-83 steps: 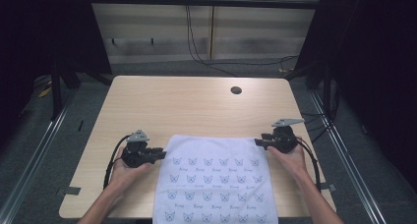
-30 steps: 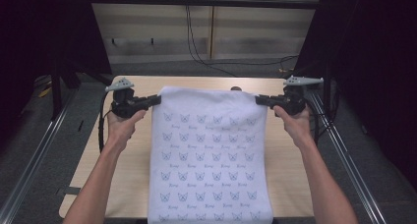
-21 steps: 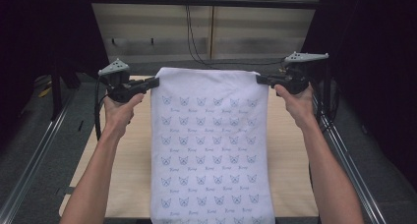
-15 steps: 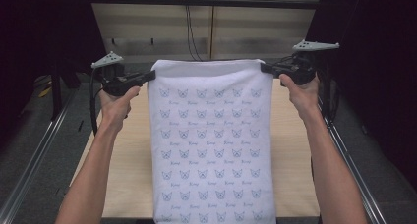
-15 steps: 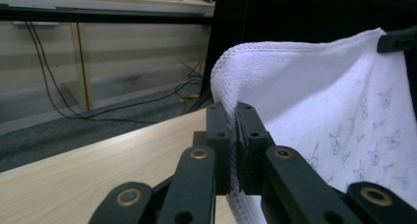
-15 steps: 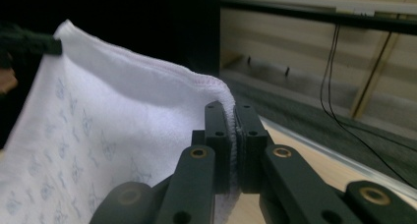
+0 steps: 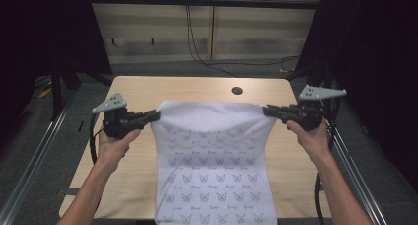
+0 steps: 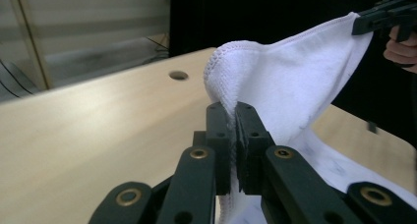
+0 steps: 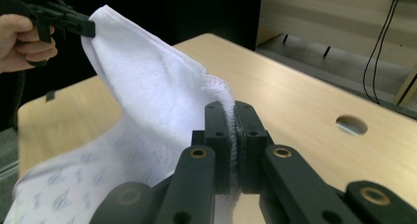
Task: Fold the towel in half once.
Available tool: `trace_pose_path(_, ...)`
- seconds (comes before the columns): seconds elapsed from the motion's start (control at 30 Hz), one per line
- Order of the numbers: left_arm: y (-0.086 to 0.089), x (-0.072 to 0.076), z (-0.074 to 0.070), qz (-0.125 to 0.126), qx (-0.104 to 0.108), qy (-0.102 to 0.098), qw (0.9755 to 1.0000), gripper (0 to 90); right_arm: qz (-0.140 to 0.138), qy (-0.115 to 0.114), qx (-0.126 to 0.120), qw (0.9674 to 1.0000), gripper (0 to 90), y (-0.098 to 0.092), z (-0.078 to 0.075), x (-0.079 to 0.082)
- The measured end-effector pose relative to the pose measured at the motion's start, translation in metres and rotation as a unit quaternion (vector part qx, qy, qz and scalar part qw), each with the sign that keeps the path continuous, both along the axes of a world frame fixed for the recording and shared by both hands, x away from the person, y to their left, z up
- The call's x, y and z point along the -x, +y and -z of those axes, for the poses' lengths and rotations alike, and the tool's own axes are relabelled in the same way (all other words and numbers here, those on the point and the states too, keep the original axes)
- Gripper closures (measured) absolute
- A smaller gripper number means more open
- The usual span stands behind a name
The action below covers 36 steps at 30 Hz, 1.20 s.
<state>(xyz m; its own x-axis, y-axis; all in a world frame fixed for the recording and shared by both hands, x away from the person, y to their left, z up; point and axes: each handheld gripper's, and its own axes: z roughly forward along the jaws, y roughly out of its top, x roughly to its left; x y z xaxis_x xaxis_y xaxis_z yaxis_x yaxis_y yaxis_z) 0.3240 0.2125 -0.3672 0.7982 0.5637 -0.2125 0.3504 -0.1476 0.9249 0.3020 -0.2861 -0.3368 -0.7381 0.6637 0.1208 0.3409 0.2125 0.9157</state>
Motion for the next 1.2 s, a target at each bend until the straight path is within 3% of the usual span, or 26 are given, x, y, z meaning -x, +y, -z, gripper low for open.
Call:
trace_pose_path(0.07,0.0,0.016,0.009,0.006,-0.008,0.009,0.9999,86.4,-0.005,0.007,-0.003,1.0,86.7,-0.005,0.007,0.015)
trace_pose_path(0.1,0.0,0.024,0.015,0.015,-0.006,0.016,0.9997,86.3,-0.014,0.02,-0.007,0.9997,86.7,-0.008,0.018,0.032)
trace_pose_path(0.13,0.0,0.032,0.021,0.022,-0.01,0.02,0.9995,86.3,-0.014,0.02,-0.007,0.9997,86.7,-0.008,0.018,0.032)
trace_pose_path(0.17,0.0,0.041,0.028,0.022,-0.013,0.027,0.9993,86.3,-0.021,0.035,-0.001,0.9992,86.6,-0.01,0.032,0.05)
trace_pose_path(0.2,0.0,0.049,0.036,0.031,-0.009,0.041,0.9986,86.3,-0.021,0.035,-0.001,0.9992,86.6,-0.01,0.032,0.05)
trace_pose_path(0.27,-0.003,0.064,0.054,0.039,-0.025,0.064,0.9969,86.3,-0.026,0.062,0.008,0.9977,86.6,-0.009,0.052,0.066)
trace_pose_path(0.3,-0.006,0.07,0.063,0.049,-0.033,0.076,0.9954,86.3,-0.032,0.079,0.016,0.9962,86.6,-0.007,0.063,0.072)
trace_pose_path(0.33,-0.009,0.076,0.073,0.055,-0.045,0.088,0.9936,86.3,-0.038,0.11,0.043,0.9923,86.6,-0.002,0.084,0.084)
trace_pose_path(0.37,-0.011,0.08,0.081,0.06,-0.055,0.099,0.9918,86.3,-0.038,0.11,0.043,0.9923,86.6,-0.002,0.084,0.084)
trace_pose_path(0.4,-0.013,0.083,0.088,0.068,-0.065,0.113,0.9892,86.3,-0.044,0.136,0.059,0.988,86.6,0.001,0.104,0.094)
trace_pose_path(0.47,-0.017,0.088,0.098,0.076,-0.087,0.127,0.9851,86.2,-0.045,0.146,0.063,0.9863,86.6,0.002,0.112,0.097)
trace_pose_path(0.53,-0.017,0.094,0.108,0.069,-0.094,0.137,0.9837,86.3,-0.046,0.168,0.064,0.9826,86.6,0.001,0.126,0.101)
trace_pose_path(0.57,-0.017,0.095,0.113,0.075,-0.097,0.153,0.9807,86.3,-0.044,0.179,0.068,0.9805,86.6,0.001,0.132,0.102)
trace_pose_path(0.63,-0.019,0.097,0.116,0.084,-0.117,0.15,0.9782,86.3,-0.045,0.194,0.086,0.9762,86.6,0.002,0.14,0.102)
trace_pose_path(0.67,-0.021,0.097,0.119,0.084,-0.13,0.15,0.9765,86.2,-0.045,0.2,0.082,0.9753,86.6,0.003,0.142,0.102)
trace_pose_path(0.77,-0.024,0.092,0.122,0.075,-0.158,0.142,0.9742,86.3,-0.048,0.206,0.094,0.9729,86.6,0.007,0.146,0.101)
trace_pose_path(0.8,-0.024,0.09,0.122,0.07,-0.158,0.142,0.9745,86.3,-0.049,0.209,0.098,0.9718,86.6,0.009,0.148,0.101)
trace_pose_path(0.87,-0.023,0.086,0.125,0.063,-0.165,0.15,0.9728,86.5,-0.05,0.216,0.106,0.9692,86.7,0.012,0.151,0.1)
trace_pose_path(0.93,-0.023,0.084,0.127,0.061,-0.163,0.157,0.9721,86.6,-0.051,0.223,0.113,0.967,86.7,0.015,0.154,0.099)
trace_pose_path(1.0,-0.025,0.082,0.128,0.062,-0.169,0.154,0.9715,86.9,-0.051,0.222,0.113,0.9671,86.7,0.017,0.155,0.096)
trace_pose_path(1.2,-0.025,0.058,0.131,0.036,-0.164,0.148,0.9746,87.0,-0.024,0.217,0.117,0.9687,86.8,0.019,0.156,0.079)
